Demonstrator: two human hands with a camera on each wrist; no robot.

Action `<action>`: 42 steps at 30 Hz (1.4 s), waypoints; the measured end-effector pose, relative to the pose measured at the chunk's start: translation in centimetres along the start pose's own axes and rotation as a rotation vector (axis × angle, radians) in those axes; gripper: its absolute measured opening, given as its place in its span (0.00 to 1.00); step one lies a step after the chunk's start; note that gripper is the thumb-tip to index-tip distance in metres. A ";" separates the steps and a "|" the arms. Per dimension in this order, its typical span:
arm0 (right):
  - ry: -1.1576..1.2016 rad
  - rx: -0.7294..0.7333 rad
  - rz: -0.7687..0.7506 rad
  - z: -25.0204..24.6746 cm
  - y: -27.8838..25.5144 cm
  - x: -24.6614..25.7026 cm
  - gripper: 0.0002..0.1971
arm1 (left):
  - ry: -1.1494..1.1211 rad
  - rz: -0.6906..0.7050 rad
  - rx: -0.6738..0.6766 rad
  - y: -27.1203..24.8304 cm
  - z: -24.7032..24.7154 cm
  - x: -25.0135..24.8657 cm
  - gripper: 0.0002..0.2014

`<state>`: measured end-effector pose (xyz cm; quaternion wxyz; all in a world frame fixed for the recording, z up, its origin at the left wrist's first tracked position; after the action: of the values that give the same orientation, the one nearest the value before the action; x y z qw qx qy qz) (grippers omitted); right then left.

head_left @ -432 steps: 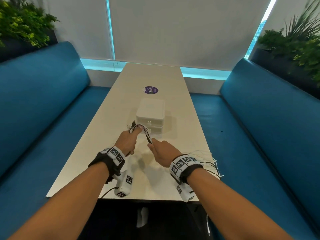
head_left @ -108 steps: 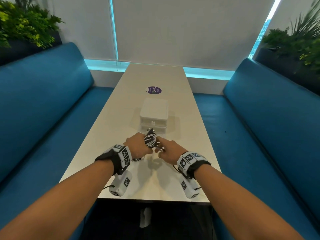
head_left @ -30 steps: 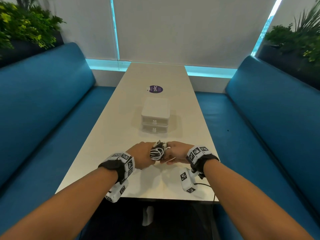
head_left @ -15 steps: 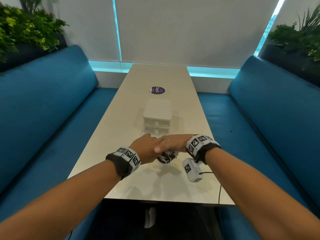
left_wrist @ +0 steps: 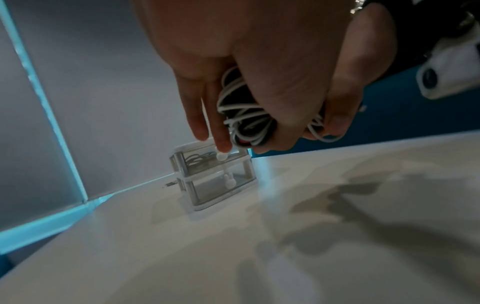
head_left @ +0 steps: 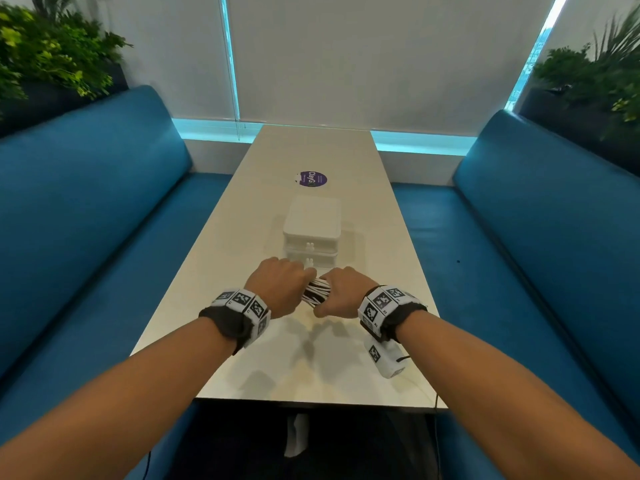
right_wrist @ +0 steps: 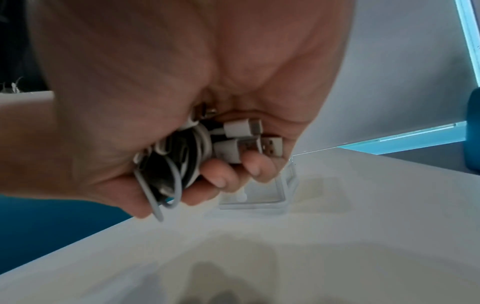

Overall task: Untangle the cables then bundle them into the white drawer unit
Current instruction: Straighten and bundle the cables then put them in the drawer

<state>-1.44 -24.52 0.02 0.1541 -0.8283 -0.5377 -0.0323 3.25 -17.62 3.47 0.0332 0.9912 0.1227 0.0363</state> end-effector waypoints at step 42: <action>-0.050 -0.012 0.087 -1.5 1.3 3.3 0.05 | 0.023 0.111 -0.028 0.6 -0.4 1.1 0.13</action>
<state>1.25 -22.55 1.88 0.1369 -0.8523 -0.5048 -0.0079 4.46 -17.95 3.95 0.0434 0.9955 0.0673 0.0513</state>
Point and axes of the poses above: each hand's wrist, its own y-axis towards the middle knuckle, its own z-axis out of the palm, x = y × z, the point moved 10 cm from there along y, towards the middle knuckle, and after that the axes turned 8 degrees about -y, right-handed, at the moved point
